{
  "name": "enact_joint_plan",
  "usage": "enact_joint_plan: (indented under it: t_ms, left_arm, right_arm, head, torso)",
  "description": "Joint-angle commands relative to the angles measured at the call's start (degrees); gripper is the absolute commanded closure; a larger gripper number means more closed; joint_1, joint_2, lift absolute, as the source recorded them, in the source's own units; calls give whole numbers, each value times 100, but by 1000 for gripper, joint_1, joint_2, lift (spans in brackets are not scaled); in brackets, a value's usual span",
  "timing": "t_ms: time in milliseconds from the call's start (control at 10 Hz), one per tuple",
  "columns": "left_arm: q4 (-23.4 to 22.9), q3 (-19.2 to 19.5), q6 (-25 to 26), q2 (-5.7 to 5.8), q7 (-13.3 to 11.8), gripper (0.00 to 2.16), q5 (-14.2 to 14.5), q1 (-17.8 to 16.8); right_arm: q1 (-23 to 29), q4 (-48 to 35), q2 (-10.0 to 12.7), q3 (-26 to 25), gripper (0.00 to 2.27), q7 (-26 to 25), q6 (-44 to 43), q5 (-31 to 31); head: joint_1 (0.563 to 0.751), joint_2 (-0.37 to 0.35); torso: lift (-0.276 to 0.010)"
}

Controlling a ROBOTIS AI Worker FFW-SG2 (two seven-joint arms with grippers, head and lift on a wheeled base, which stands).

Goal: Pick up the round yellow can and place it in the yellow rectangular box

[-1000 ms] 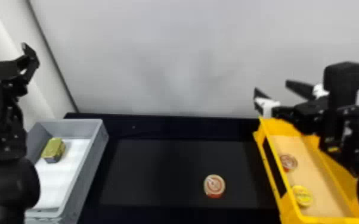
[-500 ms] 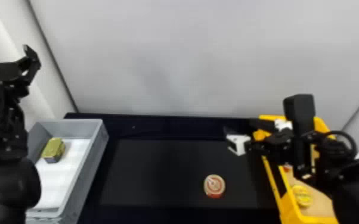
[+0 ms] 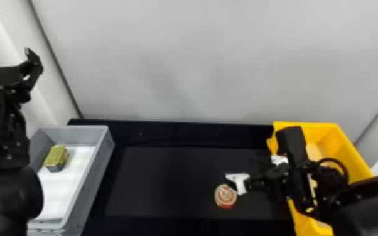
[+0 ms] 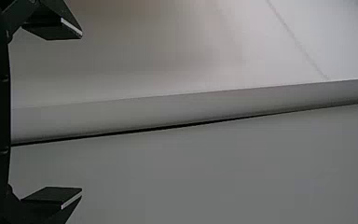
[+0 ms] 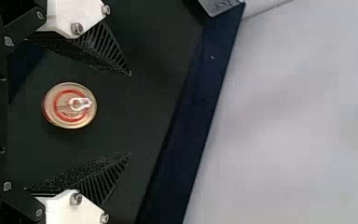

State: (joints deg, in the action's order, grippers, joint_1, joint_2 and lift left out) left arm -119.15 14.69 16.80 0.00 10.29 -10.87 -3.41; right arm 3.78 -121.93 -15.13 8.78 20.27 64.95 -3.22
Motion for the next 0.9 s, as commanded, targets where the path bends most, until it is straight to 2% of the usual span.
enact_joint_plan:
  t_ms: [0,200,300,400,600,800]
  left_arm:
    - [5,0,0,-15,0,98,14,7]
    - [5,0,0,-15,0,98,14,-2]
    - [5,-9,0,-15,0,96,23,-2]
    - [5,-18,0,-15,0,96,14,-2]
    - [5,-27,0,-15,0,96,23,-2]
    - [5,-35,0,-15,-9,96,23,-11]
  right_arm:
    - [26,81,-25,239,239,620,118,1122]
    - [35,231,-34,591,239,1631,-23,2600]
    - [35,354,-25,679,239,2000,-76,3057]
    - [44,503,-16,705,236,2220,-137,3233]
    - [35,837,36,714,237,2317,-348,3294]
    - [17,1198,212,723,239,2422,-594,3294]
  head:
    - [694,14]
    - [694,14]
    - [694,14]
    - [694,14]
    - [694,14]
    - [694,14]
  torso:
    - [-60]
    - [-60]
    - [-60]
    - [-60]
    - [-60]
    - [-60]
